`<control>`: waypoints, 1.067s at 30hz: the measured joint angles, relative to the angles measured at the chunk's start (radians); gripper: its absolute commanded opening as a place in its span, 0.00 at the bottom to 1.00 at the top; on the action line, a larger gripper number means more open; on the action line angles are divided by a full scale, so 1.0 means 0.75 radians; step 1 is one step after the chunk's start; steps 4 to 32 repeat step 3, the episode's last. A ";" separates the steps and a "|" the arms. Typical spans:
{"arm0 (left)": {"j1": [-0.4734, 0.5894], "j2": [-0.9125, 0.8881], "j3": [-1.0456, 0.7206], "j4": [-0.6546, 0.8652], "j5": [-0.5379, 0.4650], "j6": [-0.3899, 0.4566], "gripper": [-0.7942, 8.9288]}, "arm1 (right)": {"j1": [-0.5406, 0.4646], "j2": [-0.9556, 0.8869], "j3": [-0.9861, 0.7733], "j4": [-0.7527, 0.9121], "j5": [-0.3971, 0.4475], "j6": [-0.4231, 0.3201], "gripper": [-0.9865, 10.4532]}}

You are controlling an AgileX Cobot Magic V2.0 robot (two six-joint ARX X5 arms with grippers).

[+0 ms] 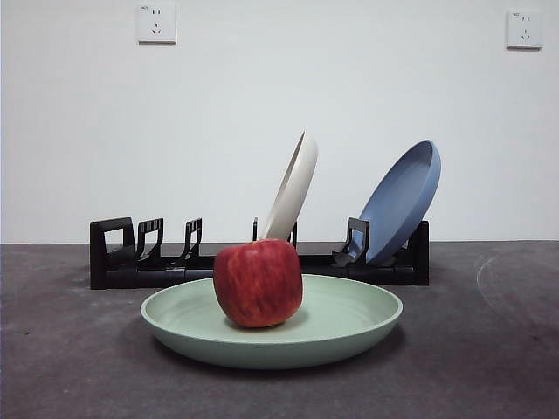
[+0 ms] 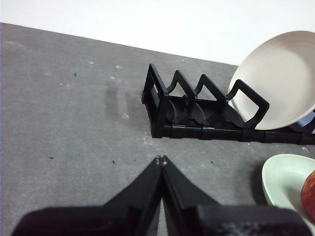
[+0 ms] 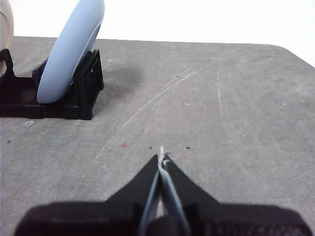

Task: Take the green plate from the plate rack,put the plate on the table,take the apple from the table,put the apple in the plate

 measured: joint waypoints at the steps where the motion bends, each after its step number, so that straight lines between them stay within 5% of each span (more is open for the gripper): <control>1: 0.000 0.000 0.000 0.000 0.000 0.000 0.08 | 0.000 0.000 0.000 0.000 0.000 0.000 0.09; 32: 0.000 0.000 0.000 0.000 0.000 0.000 0.08 | 0.000 0.000 0.000 0.000 0.000 0.000 0.09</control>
